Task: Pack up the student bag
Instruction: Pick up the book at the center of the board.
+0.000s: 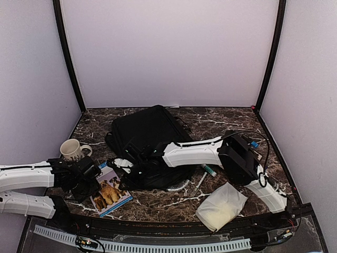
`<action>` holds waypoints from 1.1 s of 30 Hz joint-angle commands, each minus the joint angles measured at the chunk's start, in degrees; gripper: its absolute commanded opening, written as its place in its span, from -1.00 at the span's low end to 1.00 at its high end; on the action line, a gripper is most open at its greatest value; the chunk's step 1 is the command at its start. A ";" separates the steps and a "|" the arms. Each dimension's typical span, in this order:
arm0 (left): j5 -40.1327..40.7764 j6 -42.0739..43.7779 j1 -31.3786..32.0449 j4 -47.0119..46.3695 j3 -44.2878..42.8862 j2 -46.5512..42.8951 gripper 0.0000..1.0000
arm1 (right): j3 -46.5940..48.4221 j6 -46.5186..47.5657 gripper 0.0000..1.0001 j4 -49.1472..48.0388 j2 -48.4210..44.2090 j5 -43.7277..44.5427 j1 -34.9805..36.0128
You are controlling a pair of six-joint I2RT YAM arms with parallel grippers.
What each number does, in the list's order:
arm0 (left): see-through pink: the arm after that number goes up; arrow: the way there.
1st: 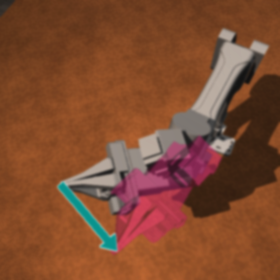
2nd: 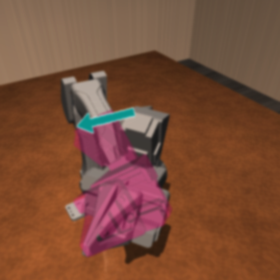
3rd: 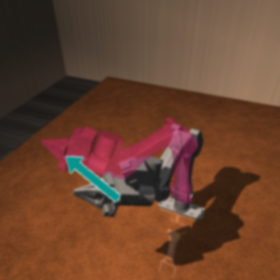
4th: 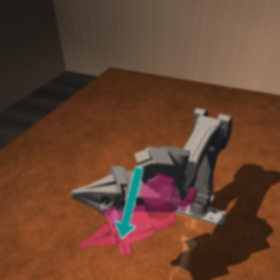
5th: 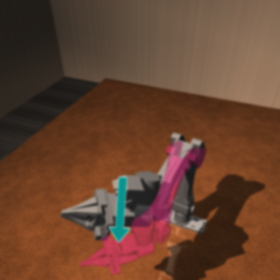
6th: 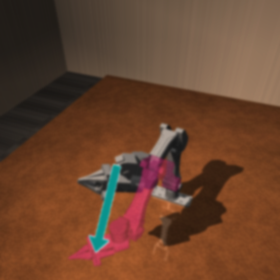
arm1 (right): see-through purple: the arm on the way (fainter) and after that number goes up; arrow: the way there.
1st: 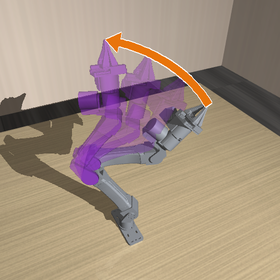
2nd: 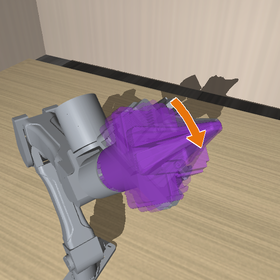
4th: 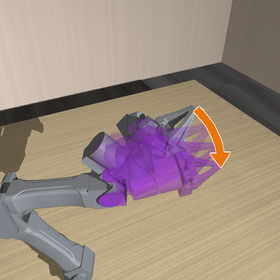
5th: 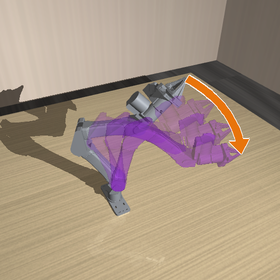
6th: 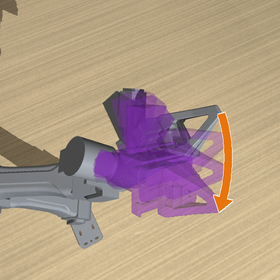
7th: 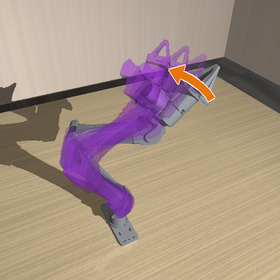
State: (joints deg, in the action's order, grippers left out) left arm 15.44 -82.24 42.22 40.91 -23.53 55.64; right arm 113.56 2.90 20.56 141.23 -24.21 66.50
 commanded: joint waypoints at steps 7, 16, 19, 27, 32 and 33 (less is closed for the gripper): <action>-2.87 1.93 -0.68 -9.26 2.30 1.37 0.37 | 2.06 -4.28 -0.17 5.22 7.63 12.20 0.03; -1.62 -1.65 -0.72 -11.29 6.20 -1.13 0.36 | 0.28 -4.65 -0.21 5.73 8.59 8.48 0.35; -2.85 -0.48 -0.69 -17.28 9.01 -2.89 0.37 | 0.96 -4.47 -0.21 6.02 9.29 8.47 0.56; -5.00 1.90 -0.73 -23.45 11.93 -8.48 0.19 | 2.84 -3.09 -0.23 8.89 12.53 10.94 0.68; -7.07 1.53 -0.65 -20.78 10.89 -12.46 0.16 | 3.43 -2.28 -0.24 11.17 12.84 13.87 0.81; -7.29 1.35 -0.65 -19.94 10.65 -13.68 0.19 | 3.35 -1.94 -0.24 11.59 12.77 14.74 0.77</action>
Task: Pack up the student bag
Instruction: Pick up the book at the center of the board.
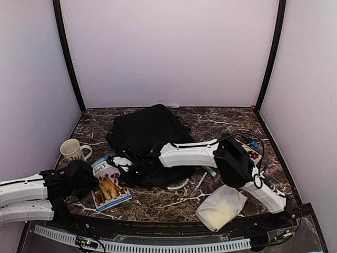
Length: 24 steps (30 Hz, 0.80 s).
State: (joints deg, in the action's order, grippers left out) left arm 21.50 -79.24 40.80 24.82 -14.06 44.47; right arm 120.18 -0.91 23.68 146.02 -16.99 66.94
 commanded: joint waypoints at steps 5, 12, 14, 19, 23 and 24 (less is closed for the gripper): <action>-16.21 -3.04 0.70 -5.01 3.40 -7.31 0.51 | -3.24 3.26 -0.25 12.34 8.09 11.01 -0.31; -21.30 1.08 0.72 -12.36 3.37 -1.01 0.40 | -11.84 4.26 -0.28 12.73 3.08 11.25 -5.20; -21.93 1.98 0.77 -15.47 3.16 1.51 0.34 | -12.57 4.41 -0.28 13.06 2.61 11.63 -6.18; -18.68 1.77 0.70 -14.15 0.58 6.22 0.30 | -15.48 5.52 -0.28 12.82 0.05 13.38 -6.69; -16.32 0.00 0.67 -11.20 1.21 5.46 0.45 | -16.01 6.06 -0.29 13.73 0.38 13.85 -6.99; -16.36 -0.25 0.64 -10.78 1.45 5.44 0.50 | -16.17 6.17 -0.29 13.83 0.54 14.02 -7.06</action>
State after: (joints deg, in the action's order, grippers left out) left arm 7.09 -78.22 41.04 9.93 -14.11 49.65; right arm 109.36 4.27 22.17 139.59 -11.38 61.49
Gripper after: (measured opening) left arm 0.716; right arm 0.357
